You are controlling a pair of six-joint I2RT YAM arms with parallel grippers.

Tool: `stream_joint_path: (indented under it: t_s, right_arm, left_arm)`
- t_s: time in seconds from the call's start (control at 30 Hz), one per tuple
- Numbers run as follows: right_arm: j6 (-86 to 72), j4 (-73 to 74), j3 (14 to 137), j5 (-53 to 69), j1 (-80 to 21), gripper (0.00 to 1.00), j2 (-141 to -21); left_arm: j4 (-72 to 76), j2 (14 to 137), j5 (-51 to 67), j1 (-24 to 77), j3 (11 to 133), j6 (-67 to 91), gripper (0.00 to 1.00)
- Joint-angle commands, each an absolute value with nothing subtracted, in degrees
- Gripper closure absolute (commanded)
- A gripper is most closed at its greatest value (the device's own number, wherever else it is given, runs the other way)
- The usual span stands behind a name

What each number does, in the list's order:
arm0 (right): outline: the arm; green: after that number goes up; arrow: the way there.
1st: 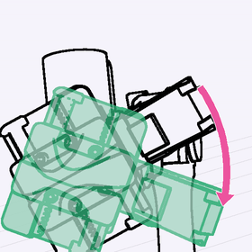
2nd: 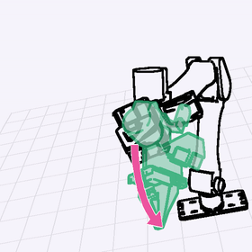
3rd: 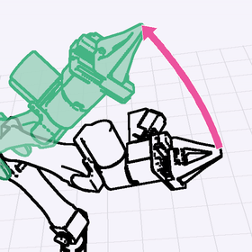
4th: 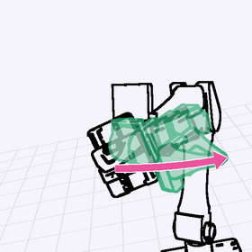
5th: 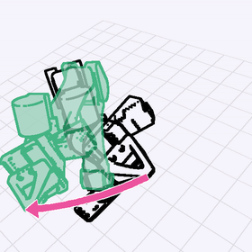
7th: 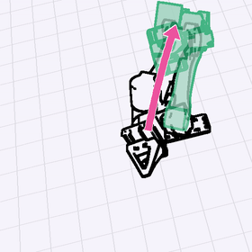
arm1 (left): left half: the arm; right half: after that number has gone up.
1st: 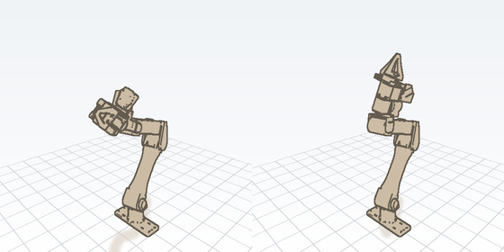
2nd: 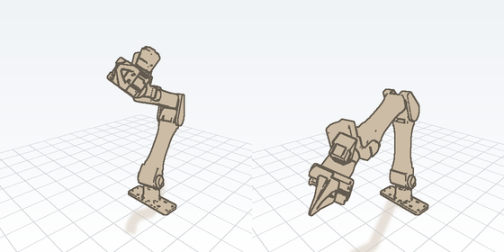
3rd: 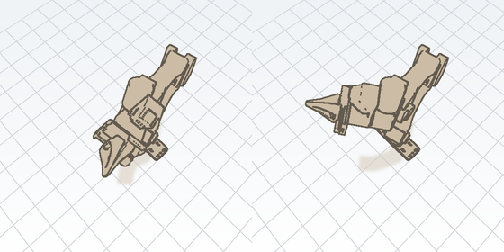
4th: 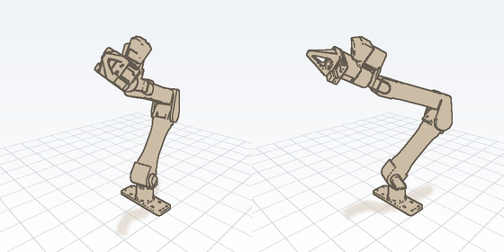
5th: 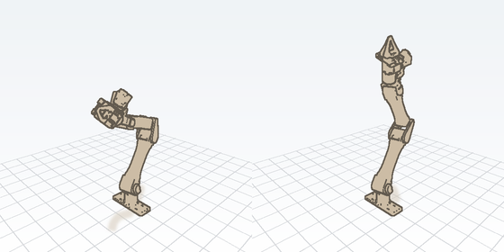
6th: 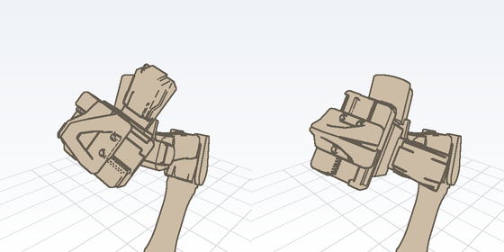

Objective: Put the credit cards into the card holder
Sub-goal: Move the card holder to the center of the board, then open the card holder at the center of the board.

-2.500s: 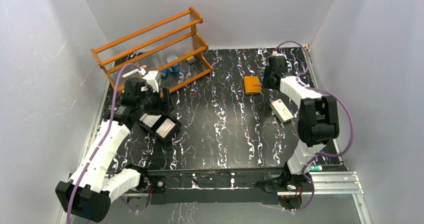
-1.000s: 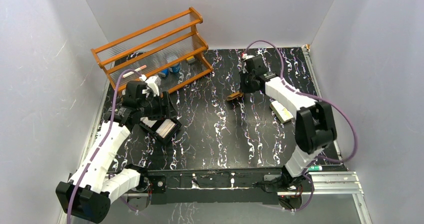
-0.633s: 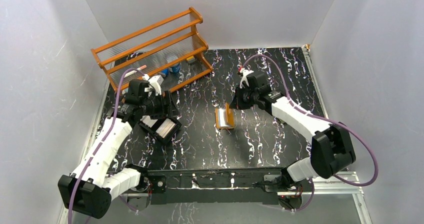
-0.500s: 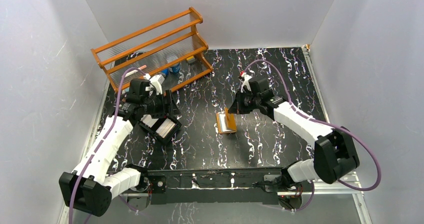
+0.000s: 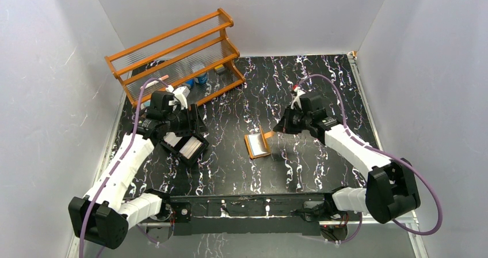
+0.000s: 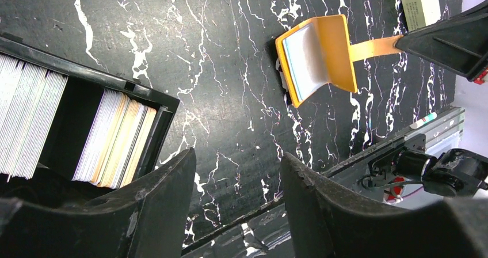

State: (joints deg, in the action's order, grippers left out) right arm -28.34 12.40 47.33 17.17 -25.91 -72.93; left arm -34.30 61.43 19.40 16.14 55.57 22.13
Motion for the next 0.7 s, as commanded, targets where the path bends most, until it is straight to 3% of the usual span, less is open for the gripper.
stream_joint_path:
  t_s: [0.0,0.67]
  right_arm:
    - [-26.7,15.0,44.5,12.2,-22.3,1.0,-71.1]
    - [-24.0,18.8,41.0,5.0,-20.1,1.0,-67.7]
  left_arm:
    - [-34.3,61.6,18.7,17.5,55.6,22.9,0.46]
    - [-11.8,83.1,17.9,33.0,57.7,37.9,0.37]
